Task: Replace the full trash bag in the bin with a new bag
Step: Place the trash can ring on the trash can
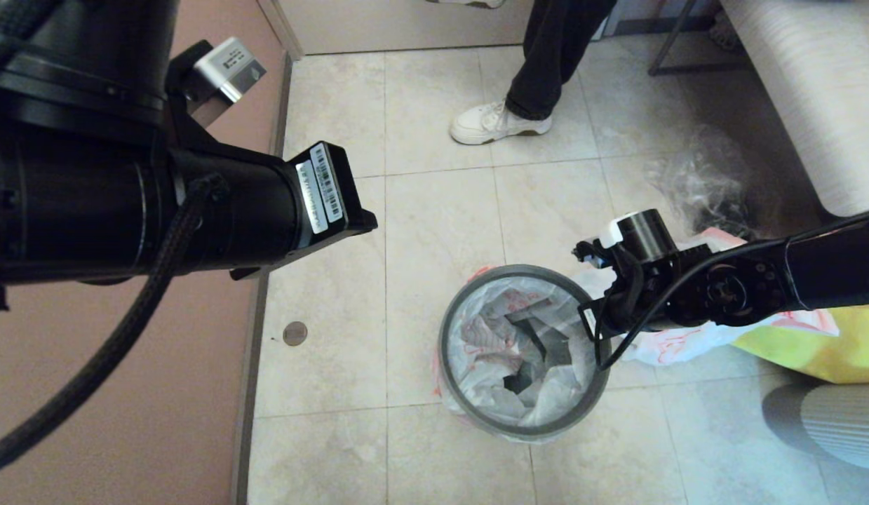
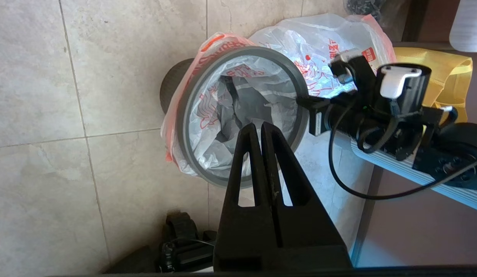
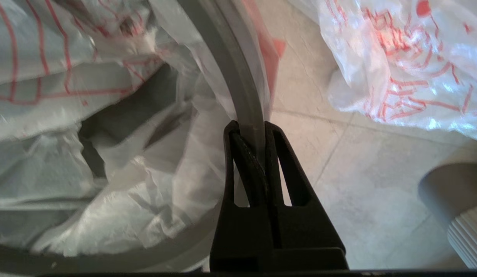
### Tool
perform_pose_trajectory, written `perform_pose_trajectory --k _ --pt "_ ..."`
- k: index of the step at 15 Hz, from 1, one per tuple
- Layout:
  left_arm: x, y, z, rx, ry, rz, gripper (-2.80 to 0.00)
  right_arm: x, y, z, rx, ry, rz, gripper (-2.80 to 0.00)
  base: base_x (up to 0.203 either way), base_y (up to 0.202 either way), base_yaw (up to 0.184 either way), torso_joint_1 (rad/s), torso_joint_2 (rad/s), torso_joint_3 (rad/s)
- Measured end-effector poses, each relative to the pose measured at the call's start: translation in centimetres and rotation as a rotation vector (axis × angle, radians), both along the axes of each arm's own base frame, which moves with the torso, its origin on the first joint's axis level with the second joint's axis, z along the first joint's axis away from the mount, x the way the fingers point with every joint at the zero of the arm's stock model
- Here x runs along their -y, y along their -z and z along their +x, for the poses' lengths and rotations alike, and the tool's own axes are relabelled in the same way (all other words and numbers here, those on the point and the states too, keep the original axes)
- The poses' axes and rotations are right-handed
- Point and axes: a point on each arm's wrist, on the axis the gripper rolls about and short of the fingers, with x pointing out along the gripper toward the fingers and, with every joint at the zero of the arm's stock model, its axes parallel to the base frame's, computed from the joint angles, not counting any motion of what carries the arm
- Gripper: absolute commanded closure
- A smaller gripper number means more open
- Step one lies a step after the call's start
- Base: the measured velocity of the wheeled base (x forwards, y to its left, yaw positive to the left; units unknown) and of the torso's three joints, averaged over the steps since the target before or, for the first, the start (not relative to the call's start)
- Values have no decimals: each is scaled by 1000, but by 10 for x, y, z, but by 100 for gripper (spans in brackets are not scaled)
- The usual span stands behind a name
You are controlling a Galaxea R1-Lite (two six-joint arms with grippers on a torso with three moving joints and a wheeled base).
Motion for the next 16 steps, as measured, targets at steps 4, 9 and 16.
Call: perform_pose_trajectory --k 4,9,16 --pt "0 0 1 -1 -2 1 0 -3 0 7 10 -1 3 0 0 0 0 0 0 0" --pt "1 0 0 -1 1 0 0 -5 3 10 7 -4 4 0 0 0 0 0 0 0" --pt "3 2 2 -4 3 6 0 -9 7 12 3 -7 -3 -280 0 0 0 0 0 0"
